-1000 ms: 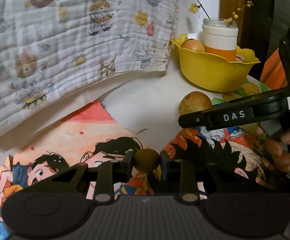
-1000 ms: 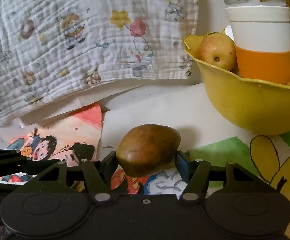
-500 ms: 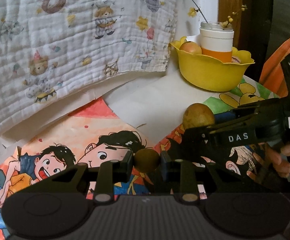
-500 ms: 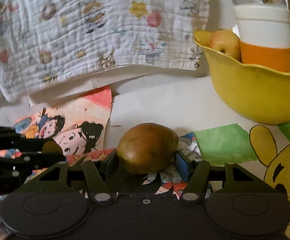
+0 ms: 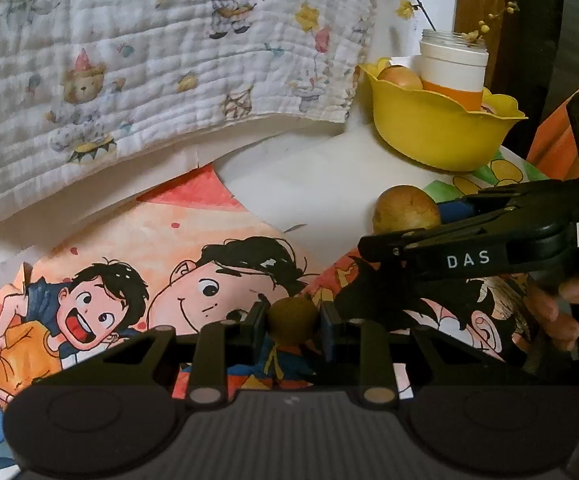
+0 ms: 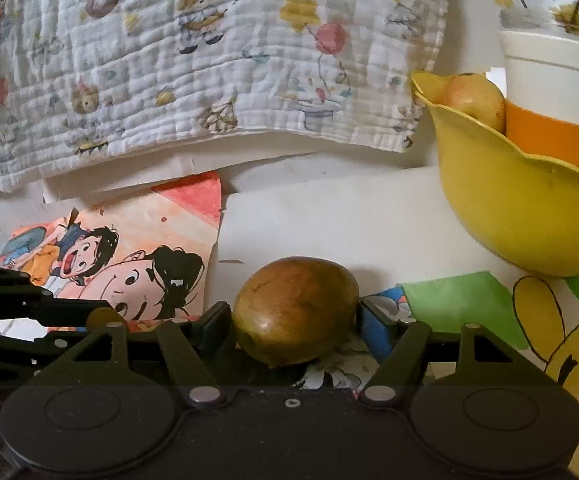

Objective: Organize fruits
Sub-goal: 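Lift small nut with left tool while right tool lifts brown pear, then carry small nut and brown pear over the metal tray with both tools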

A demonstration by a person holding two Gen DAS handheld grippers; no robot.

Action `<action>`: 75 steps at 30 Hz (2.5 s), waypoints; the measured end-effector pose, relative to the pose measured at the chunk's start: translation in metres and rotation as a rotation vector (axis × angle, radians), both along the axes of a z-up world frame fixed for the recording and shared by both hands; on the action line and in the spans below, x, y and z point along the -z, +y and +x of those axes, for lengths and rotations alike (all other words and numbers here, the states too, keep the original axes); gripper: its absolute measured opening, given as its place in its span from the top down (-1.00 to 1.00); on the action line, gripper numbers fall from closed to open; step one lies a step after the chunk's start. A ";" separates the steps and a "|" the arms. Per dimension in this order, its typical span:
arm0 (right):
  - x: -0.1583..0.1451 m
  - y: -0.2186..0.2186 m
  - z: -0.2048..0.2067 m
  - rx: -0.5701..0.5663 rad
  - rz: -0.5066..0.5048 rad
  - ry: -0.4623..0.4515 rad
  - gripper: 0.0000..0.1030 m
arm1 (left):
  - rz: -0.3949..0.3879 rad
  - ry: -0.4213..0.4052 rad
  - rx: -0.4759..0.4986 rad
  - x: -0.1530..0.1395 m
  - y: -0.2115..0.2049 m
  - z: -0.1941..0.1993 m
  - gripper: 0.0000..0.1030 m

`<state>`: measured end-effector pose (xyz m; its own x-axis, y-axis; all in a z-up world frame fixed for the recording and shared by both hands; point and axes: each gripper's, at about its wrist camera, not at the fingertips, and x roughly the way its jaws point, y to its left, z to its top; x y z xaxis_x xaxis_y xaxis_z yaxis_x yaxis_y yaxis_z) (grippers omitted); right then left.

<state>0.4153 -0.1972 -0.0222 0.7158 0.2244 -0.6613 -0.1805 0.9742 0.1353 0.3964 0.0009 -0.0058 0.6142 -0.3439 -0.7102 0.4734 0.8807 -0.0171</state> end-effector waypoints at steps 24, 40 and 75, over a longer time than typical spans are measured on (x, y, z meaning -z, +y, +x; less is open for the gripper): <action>-0.042 -0.032 -0.089 -0.123 0.034 -0.050 -0.11 | -0.035 -0.025 0.038 -0.036 -0.015 -0.039 0.40; -0.048 -0.056 -0.242 -0.099 0.011 -0.012 -0.12 | -0.051 -0.014 0.188 -0.039 -0.074 -0.094 0.39; -0.023 -0.030 -0.285 -0.216 -0.345 -0.147 -0.13 | 0.126 0.056 0.366 -0.004 -0.126 -0.121 0.39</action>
